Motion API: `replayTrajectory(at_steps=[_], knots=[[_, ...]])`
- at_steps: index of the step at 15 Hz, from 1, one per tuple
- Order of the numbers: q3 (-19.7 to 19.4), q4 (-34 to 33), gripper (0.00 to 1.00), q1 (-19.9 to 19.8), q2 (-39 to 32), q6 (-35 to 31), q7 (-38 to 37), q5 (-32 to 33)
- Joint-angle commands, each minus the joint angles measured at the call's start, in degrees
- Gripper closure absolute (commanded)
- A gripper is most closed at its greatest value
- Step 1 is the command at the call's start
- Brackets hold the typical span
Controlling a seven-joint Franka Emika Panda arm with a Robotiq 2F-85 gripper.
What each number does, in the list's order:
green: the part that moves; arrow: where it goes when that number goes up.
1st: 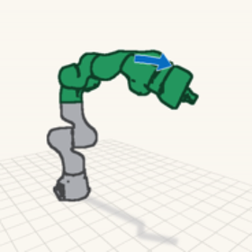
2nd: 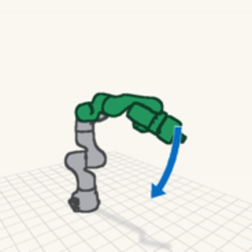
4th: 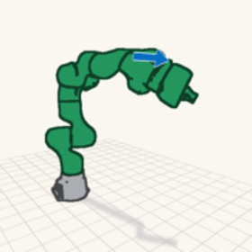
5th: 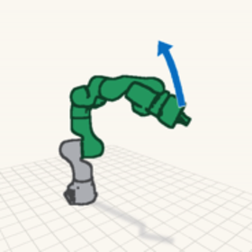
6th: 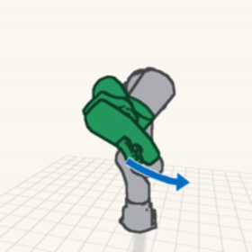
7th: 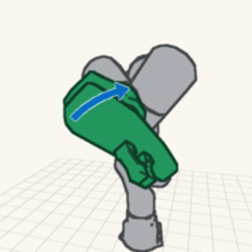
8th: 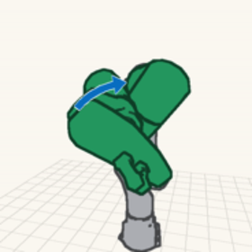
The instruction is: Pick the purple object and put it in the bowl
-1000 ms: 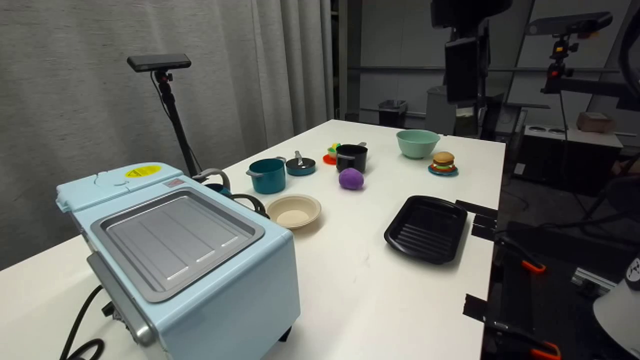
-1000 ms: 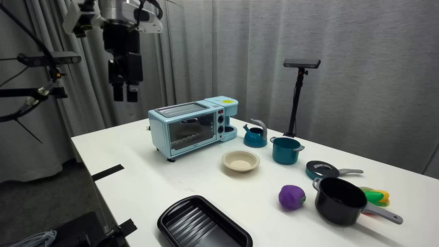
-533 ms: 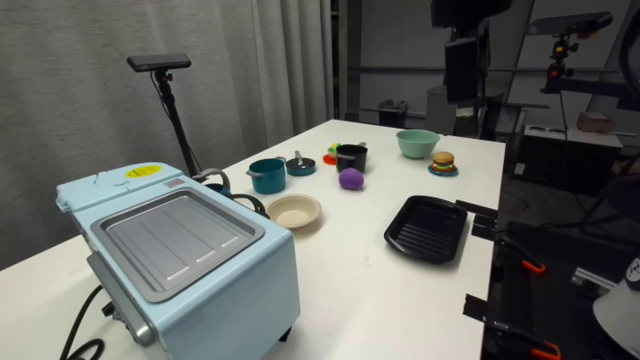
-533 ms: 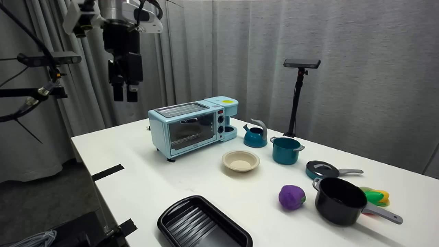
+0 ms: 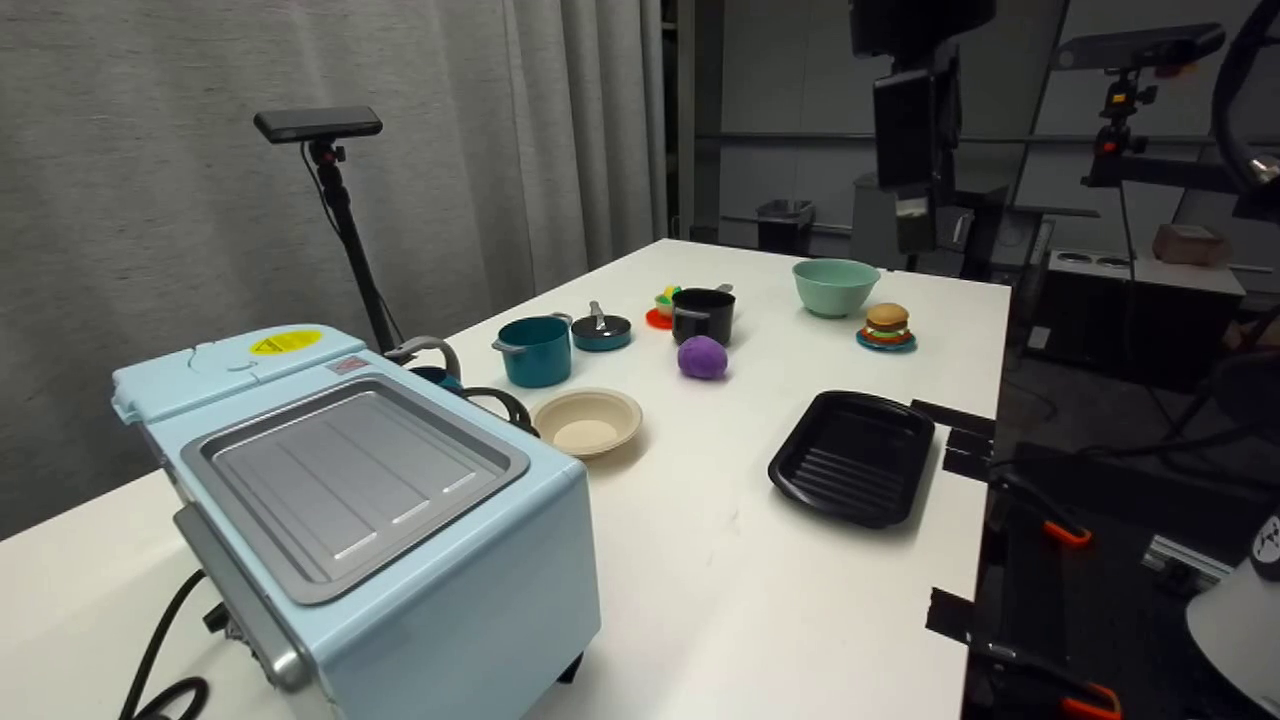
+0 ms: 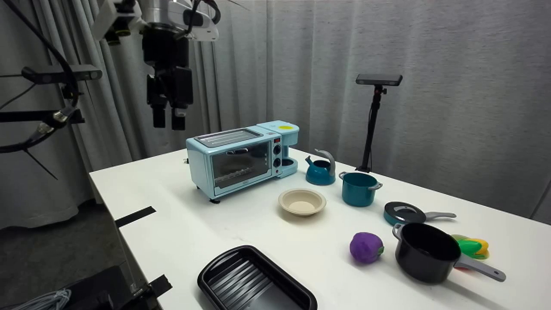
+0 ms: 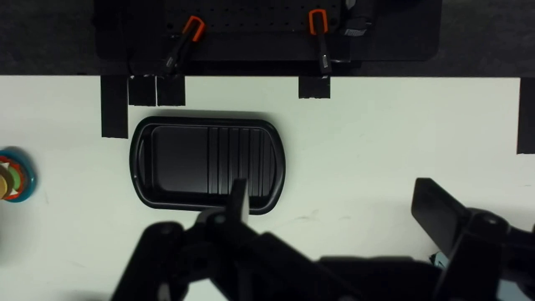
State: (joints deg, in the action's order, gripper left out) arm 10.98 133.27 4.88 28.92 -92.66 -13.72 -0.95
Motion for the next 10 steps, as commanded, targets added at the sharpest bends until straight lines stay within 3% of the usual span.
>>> replayTrajectory(at_steps=[1,4,5,10], knots=[[-5.8,-3.5,0.00,-2.4,-4.3,-1.4,6.9,2.6],[-11.3,-7.2,0.00,-4.7,-9.5,-3.6,12.8,3.2],[-7.4,-5.8,0.00,-1.7,-10.8,-5.8,6.4,-2.3],[-5.7,-12.3,0.00,-0.8,-23.0,-12.4,4.1,-7.9]])
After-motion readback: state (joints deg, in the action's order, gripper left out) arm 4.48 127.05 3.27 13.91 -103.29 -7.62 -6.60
